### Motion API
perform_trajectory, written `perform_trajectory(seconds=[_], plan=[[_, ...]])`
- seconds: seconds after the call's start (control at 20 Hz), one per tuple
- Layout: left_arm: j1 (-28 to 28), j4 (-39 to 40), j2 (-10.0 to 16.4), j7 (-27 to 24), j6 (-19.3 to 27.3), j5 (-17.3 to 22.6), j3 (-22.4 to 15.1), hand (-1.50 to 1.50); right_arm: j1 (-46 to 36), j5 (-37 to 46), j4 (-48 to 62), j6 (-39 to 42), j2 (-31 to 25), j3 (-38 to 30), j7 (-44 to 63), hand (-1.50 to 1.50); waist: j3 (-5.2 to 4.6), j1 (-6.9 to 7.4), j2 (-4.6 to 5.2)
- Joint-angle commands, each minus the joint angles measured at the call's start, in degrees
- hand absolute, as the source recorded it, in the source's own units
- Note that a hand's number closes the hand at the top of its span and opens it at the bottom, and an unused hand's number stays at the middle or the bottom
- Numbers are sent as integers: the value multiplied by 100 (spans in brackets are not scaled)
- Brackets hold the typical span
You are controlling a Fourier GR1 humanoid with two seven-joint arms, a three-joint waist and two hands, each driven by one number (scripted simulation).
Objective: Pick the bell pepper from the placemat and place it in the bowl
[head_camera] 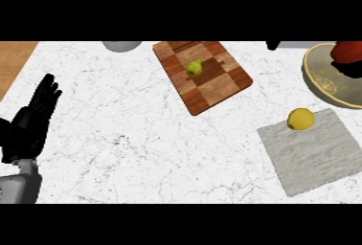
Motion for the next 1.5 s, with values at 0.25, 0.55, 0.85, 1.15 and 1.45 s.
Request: perform_trajectory(seconds=[0.25,0.55,0.85,1.15,1.45], plan=[[-464,382,-56,5,-22,-103,-8,0,-980,158,2985,-998,-220,-393,-1676,150,8,139,75],[-416,63,-324,82,114,-177,-216,0,-1354,252,4014,-1299,-471,-564,-2125,150,19,274,121],[-262,207,-282,-236,-42,-140,-192,0,-1246,589,4765,-335,-982,-349,-1387,-150,25,359,169],[-302,164,-282,-114,-5,-192,-213,0,-1069,59,4934,-28,-1023,-848,-2486,-150,48,322,183],[-235,208,-218,-124,28,-151,-56,0,-1298,-1475,5014,505,-1234,-2355,-2899,-150,62,176,134]])
